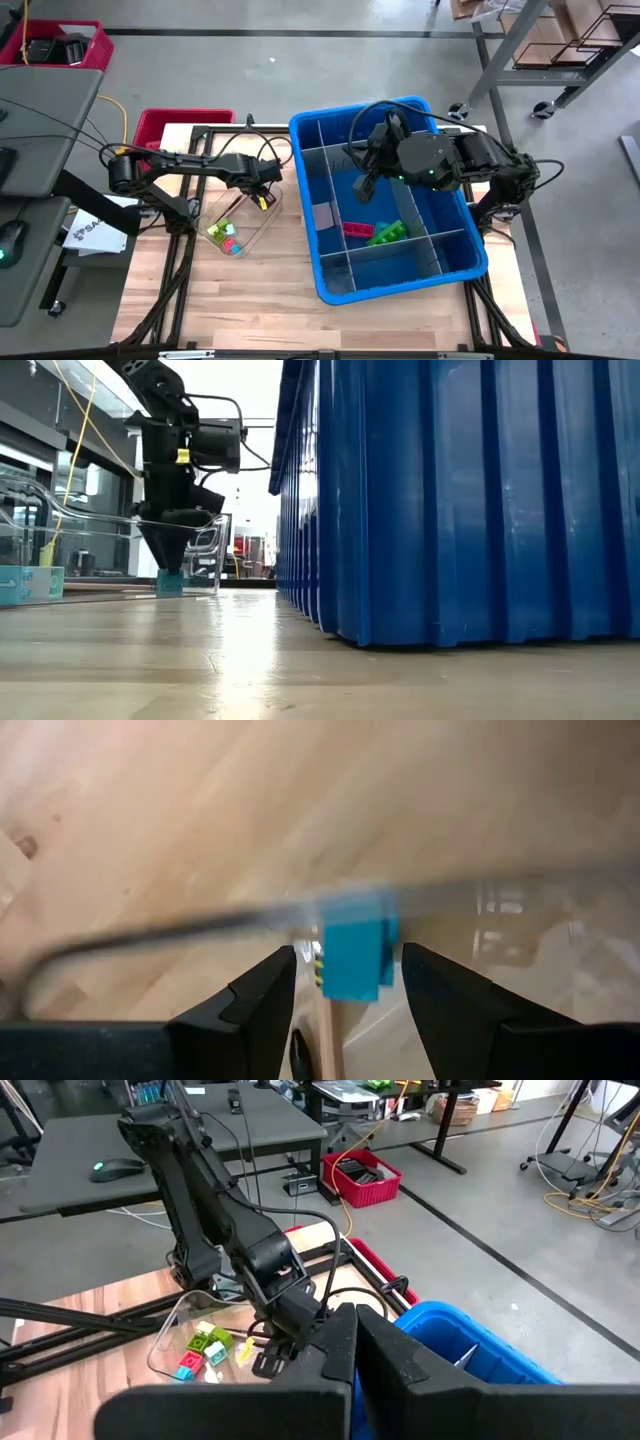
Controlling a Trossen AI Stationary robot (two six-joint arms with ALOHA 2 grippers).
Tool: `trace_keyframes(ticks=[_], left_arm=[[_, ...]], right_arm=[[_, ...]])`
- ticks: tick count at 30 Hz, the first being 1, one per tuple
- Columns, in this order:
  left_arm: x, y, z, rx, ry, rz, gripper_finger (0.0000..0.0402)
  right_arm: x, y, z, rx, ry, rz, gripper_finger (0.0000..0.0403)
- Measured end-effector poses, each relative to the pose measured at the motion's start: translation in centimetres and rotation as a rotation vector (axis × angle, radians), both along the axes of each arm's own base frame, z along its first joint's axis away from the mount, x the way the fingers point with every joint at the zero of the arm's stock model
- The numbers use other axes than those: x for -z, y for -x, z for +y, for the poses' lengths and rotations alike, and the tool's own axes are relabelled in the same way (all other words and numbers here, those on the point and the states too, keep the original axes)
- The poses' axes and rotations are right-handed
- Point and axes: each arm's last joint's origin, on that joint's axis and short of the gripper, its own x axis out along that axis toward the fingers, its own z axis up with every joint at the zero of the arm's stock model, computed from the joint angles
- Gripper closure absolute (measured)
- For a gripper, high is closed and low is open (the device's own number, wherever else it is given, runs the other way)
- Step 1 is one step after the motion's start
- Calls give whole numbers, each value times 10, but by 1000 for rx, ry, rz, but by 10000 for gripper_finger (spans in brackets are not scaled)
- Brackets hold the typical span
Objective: Sort blocks
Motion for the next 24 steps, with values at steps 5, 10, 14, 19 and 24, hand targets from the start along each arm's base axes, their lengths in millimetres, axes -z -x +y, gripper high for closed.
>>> trace_keyframes(ticks=[5,10,14,19,24], left_arm=[[4,-4,6,-18,-23,-25,220],[19,-7,14,-9,44,12,220],[24,-8,16,-9,50,39,221],[15,-11,15,66,57,16,296],[-21,-8,12,121,69,-40,320]], right_arm=[[0,0,0,-11,24,14,403],[0,0,0,-15,34,22,403],[1,0,0,-15,35,26,403],[1,0,0,-16,36,26,403],[1,0,1,-22,31,25,403]])
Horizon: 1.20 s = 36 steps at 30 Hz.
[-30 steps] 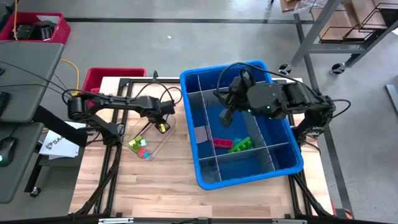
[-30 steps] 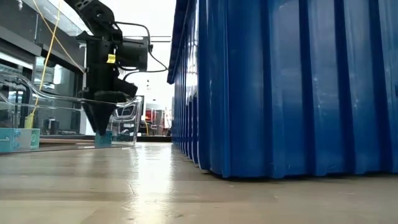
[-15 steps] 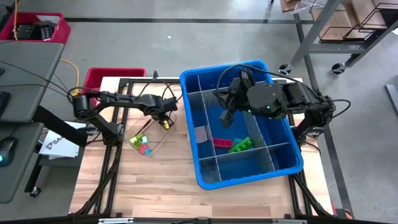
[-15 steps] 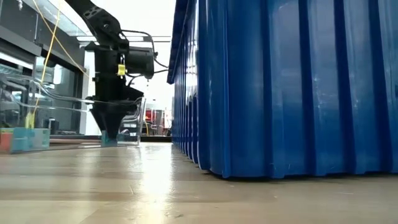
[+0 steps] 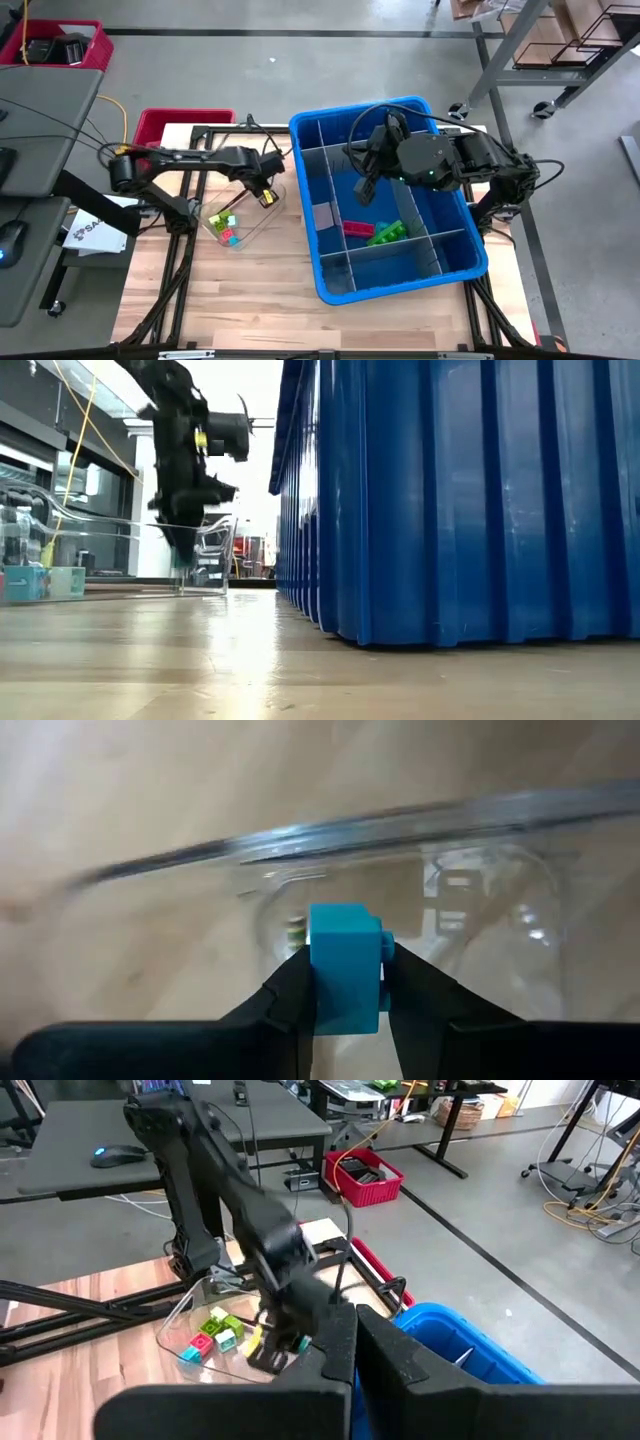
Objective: Sort blocks
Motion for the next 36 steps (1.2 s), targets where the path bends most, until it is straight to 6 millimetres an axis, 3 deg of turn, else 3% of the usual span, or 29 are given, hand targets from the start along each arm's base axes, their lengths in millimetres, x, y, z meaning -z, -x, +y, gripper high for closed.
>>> trace_keyframes(ticks=[5,10,13,16,21,23,26,28,31,36], left_arm=[[-58,24,-8,53,-74,6,320],[-131,43,-17,52,-180,-280,320],[-169,36,-23,95,-248,-488,320],[-190,4,-31,207,-286,-608,320],[-190,-82,-45,471,-305,-704,320],[-184,-115,-53,602,-330,-678,320],[-173,-154,-61,651,-389,-610,319],[-169,-171,-65,673,-400,-578,291],[-165,-188,-67,698,-388,-536,211],[-165,-192,-70,673,-321,-460,98]], right_arm=[[-4,4,7,-30,7,-14,403],[-23,30,19,-85,-4,-101,403],[-35,51,25,-78,-2,-164,403],[-43,67,28,-37,30,-195,403],[-48,78,27,17,52,-216,403],[-48,78,26,17,50,-217,403],[-46,76,28,14,52,-211,403],[-45,74,28,13,54,-207,403],[-45,74,29,6,51,-205,403],[-44,74,29,3,60,-194,403]])
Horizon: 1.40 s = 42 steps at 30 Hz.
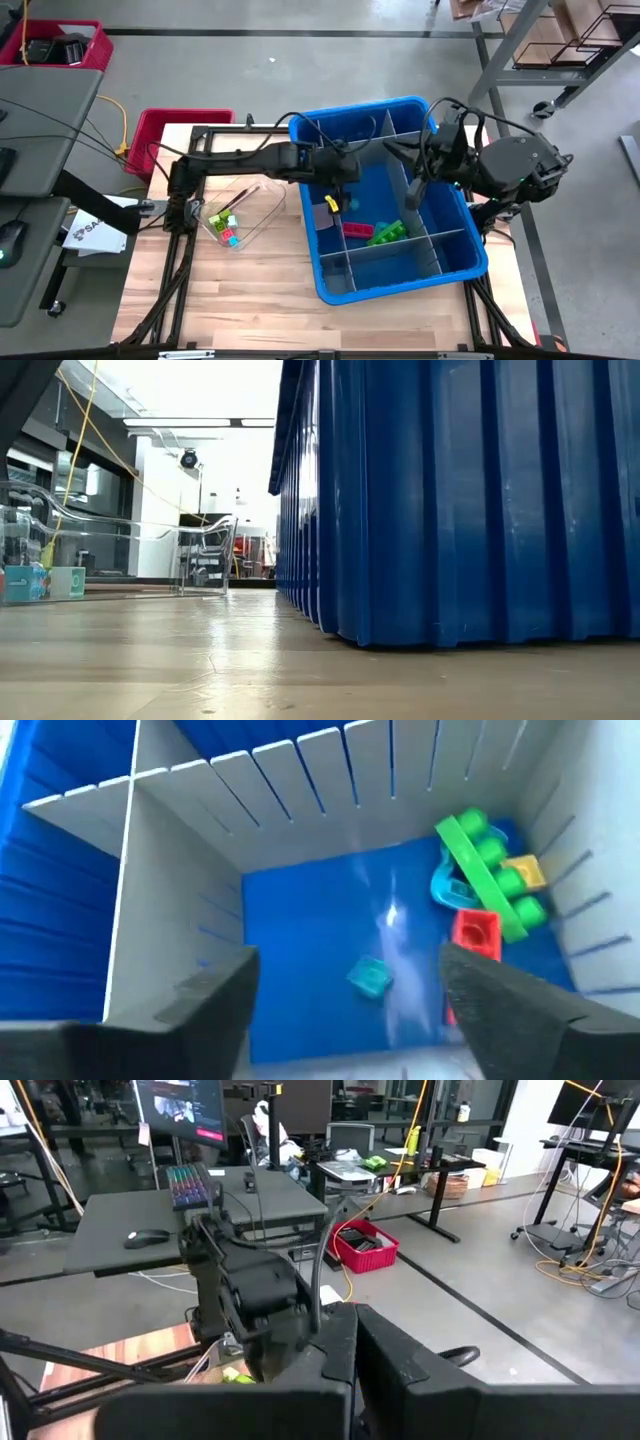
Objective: Sort blocks
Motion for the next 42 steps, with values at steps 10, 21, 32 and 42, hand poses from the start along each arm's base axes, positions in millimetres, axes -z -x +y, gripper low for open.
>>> trace_keyframes(ticks=[10,21,32,42], left_arm=[[-51,90,2,-192,139,167,57],[27,196,2,-534,264,373,56],[146,230,5,-665,330,643,109],[186,232,24,-667,282,688,138]], right_arm=[[7,2,-2,6,60,93,403],[9,2,-2,5,58,102,403],[8,-1,-12,63,14,76,403],[8,-3,-20,102,-32,51,403]])
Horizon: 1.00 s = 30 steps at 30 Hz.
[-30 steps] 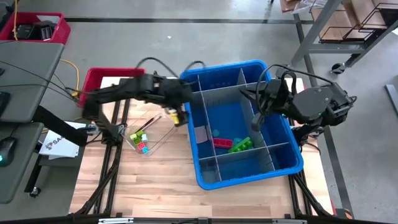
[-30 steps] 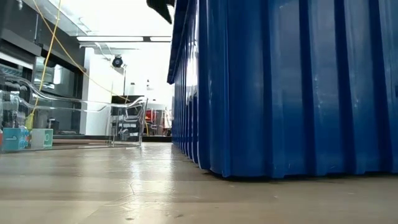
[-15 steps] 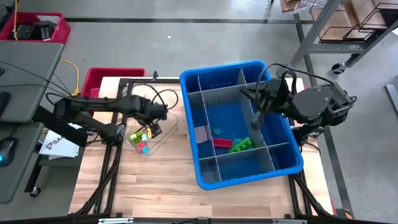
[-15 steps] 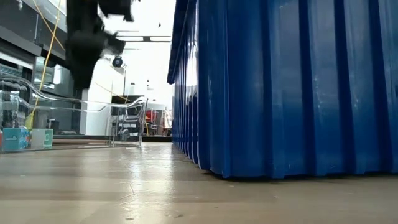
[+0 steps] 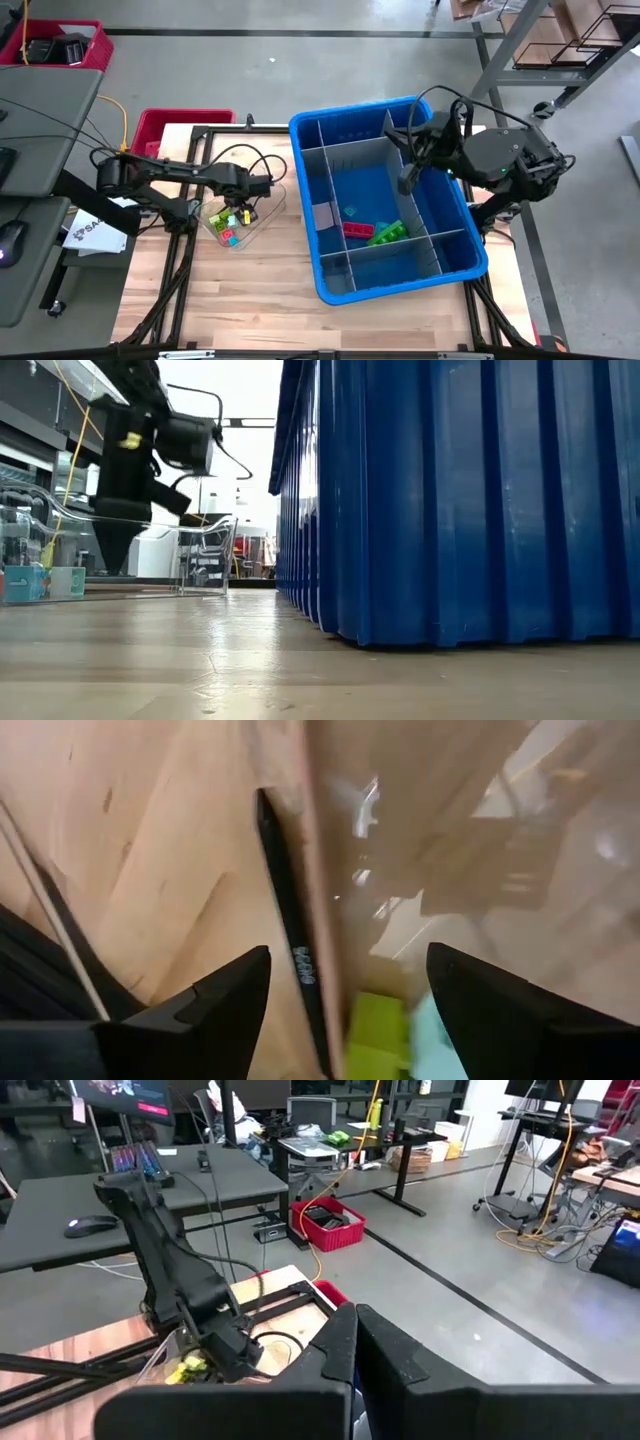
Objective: Sort blocks
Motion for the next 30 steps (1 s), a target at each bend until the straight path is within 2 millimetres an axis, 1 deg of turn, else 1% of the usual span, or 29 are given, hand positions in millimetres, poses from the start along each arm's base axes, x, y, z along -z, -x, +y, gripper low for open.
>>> trace_keyframes(ticks=[3,7,9,12,16,18,20,23,25,26,30], left_arm=[[8,0,9,10,31,45,150],[22,-6,19,51,186,15,172],[28,-8,24,58,171,42,182],[33,-7,30,20,136,105,194],[25,-11,31,15,150,104,203],[15,-16,28,32,148,65,204],[2,-18,27,48,104,44,204],[-6,-14,27,45,33,78,204],[-8,-10,28,45,42,98,204],[-8,-8,28,42,73,115,204],[-9,5,20,-40,307,204,204]], right_arm=[[0,0,0,0,-3,-2,403],[0,0,0,0,-3,-2,403],[0,0,0,0,-3,-2,403],[0,0,0,-4,-4,-1,403],[0,0,1,-13,-5,1,403],[0,0,1,-17,4,7,403],[0,0,0,-13,10,11,403],[0,0,-1,-3,25,18,403],[0,0,-1,-1,26,19,403],[0,0,-2,0,26,19,403],[0,-1,-3,3,32,23,403]])
